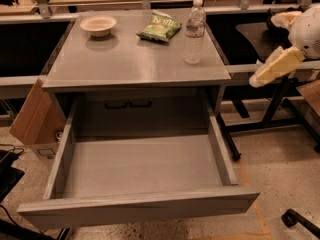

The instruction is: Place water bottle into top drawer

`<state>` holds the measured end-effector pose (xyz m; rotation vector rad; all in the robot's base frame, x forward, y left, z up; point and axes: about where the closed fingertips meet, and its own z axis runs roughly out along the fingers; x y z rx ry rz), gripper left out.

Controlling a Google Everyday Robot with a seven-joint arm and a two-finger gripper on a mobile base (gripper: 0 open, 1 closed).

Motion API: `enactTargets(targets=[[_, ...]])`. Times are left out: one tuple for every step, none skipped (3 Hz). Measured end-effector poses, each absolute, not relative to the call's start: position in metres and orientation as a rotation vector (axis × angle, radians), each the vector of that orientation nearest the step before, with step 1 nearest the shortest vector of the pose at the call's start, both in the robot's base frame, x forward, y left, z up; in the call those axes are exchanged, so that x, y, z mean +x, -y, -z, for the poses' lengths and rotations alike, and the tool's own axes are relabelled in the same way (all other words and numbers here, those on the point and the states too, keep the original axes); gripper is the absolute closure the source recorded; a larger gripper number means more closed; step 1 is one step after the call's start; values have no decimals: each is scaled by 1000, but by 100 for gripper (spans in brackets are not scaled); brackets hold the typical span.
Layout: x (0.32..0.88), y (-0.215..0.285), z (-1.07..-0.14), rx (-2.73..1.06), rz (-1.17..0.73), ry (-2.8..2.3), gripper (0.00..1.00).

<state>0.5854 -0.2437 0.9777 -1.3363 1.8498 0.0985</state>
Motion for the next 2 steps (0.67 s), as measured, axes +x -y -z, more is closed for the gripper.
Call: enactTargets(targets=[[645,239,-984,-1147,-196,-1644,0],[696,238,-998,-986,-233,-1514,0]])
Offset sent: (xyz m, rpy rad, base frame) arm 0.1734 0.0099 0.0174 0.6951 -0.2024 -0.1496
